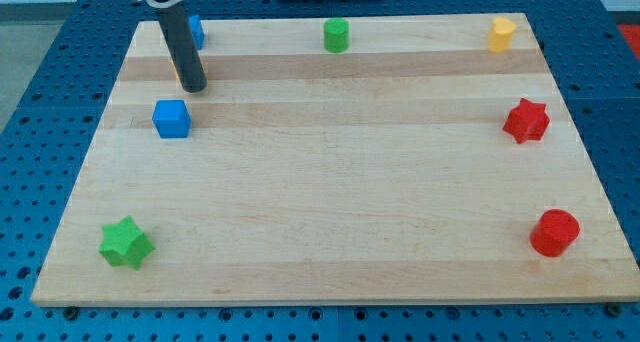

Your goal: Push the blue triangle down a bit

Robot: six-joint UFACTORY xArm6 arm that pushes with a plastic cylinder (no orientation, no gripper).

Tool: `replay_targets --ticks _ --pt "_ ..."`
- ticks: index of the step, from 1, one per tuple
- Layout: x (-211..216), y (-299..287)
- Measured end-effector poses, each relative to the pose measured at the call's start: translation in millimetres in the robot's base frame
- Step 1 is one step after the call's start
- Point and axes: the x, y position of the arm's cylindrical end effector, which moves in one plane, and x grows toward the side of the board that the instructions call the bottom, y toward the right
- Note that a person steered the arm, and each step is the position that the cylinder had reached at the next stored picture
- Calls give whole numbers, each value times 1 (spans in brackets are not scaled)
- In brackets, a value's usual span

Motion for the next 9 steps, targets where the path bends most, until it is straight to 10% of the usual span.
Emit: replay_targets --ticks 5,9 --pt "-59 -90" --pt "-112 -13"
